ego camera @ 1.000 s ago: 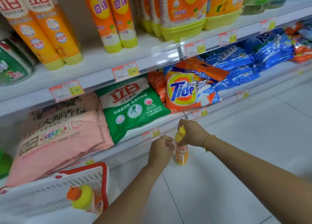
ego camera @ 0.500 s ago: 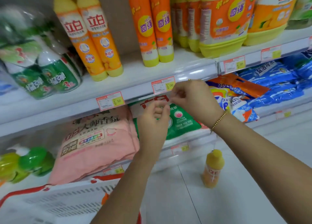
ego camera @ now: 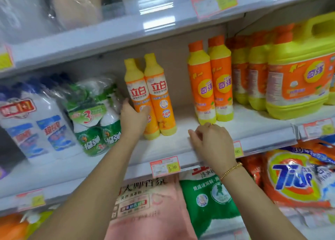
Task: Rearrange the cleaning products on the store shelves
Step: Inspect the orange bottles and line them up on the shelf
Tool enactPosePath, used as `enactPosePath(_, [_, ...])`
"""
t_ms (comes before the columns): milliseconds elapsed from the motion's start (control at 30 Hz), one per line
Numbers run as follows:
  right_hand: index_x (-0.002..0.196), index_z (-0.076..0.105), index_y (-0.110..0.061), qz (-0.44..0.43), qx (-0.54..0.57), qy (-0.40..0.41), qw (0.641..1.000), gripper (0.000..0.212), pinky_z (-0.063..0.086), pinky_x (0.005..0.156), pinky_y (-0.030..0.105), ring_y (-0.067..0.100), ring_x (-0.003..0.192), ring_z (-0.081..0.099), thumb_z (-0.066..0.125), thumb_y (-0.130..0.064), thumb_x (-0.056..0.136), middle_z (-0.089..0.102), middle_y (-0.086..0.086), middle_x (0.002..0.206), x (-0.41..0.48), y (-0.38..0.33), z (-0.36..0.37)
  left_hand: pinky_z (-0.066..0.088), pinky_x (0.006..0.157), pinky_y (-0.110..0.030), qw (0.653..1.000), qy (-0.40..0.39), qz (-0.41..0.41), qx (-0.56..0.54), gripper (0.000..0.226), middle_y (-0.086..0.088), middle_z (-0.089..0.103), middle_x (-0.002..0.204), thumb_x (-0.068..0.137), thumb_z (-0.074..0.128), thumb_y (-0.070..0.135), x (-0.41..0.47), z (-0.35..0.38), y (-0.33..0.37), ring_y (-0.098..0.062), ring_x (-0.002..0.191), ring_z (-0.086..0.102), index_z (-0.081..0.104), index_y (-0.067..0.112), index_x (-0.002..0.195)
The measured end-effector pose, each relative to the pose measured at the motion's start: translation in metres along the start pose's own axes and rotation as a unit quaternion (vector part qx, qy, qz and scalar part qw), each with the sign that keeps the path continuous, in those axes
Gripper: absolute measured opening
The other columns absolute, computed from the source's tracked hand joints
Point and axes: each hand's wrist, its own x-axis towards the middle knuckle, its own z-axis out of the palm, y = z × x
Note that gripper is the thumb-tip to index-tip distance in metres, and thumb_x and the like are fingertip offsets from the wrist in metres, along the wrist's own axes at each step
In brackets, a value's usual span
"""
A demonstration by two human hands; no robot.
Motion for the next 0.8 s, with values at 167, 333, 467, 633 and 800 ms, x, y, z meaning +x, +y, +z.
enactPosePath(167, [0.065, 0.064, -0.013, 0.011, 0.073, 0.009, 0.997, 0.039, 0.042, 0.059, 0.034, 0.029, 0.06, 0.057, 0.044, -0.04, 0.086, 0.061, 0.006, 0.063, -0.005, 0.001, -0.004, 0.049, 0.089, -0.037, 1.0, -0.013, -0.008, -0.009, 0.047, -0.007, 0.064, 0.12, 0.081, 0.075, 0.017, 0.009, 0.001, 0.007, -0.026, 0.106, 0.063, 0.053, 0.013, 0.122])
enactPosePath(333, [0.101, 0.066, -0.017, -0.006, 0.23, 0.01, 0.973, 0.02, 0.041, 0.076, 0.024, 0.015, 0.094, 0.061, 0.066, -0.029, 0.086, 0.067, -0.003, 0.1, -0.014, -0.014, -0.022, 0.051, 0.093, -0.039, 0.996, 0.019, 0.021, -0.09, 0.051, 0.008, 0.064, 0.107, 0.075, 0.078, 0.006, -0.031, -0.011, 0.01, -0.01, 0.096, 0.063, 0.053, 0.019, 0.116])
enactPosePath(467, [0.116, 0.059, -0.024, -0.055, 0.282, 0.008, 0.958, 0.035, 0.037, 0.082, 0.008, -0.001, 0.099, 0.052, 0.068, -0.031, 0.083, 0.06, -0.012, 0.107, -0.026, -0.03, -0.042, 0.052, 0.092, -0.025, 0.983, -0.01, 0.079, -0.165, 0.062, 0.009, 0.066, 0.113, 0.067, 0.08, -0.004, -0.082, -0.031, 0.016, -0.003, 0.103, 0.064, 0.054, 0.018, 0.119])
enactPosePath(633, [0.124, 0.051, -0.03, -0.076, 0.301, -0.018, 0.95, 0.048, 0.043, 0.086, 0.014, -0.003, 0.103, 0.051, 0.072, -0.031, 0.081, 0.057, -0.013, 0.113, -0.033, -0.038, -0.061, 0.047, 0.085, -0.013, 0.982, 0.014, 0.142, -0.121, 0.067, 0.022, 0.065, 0.107, 0.064, 0.085, 0.005, -0.125, -0.058, 0.031, 0.001, 0.102, 0.061, 0.054, 0.045, 0.107])
enactPosePath(800, [0.133, 0.04, -0.033, -0.116, 0.322, -0.036, 0.939, 0.068, 0.043, 0.091, 0.016, -0.004, 0.113, 0.046, 0.077, -0.032, 0.076, 0.048, -0.015, 0.123, -0.043, -0.054, -0.07, 0.051, 0.081, -0.016, 0.979, -0.002, 0.123, -0.161, 0.055, 0.016, 0.07, 0.097, 0.062, 0.084, 0.001, -0.135, -0.073, 0.048, -0.003, 0.095, 0.066, 0.058, 0.03, 0.102])
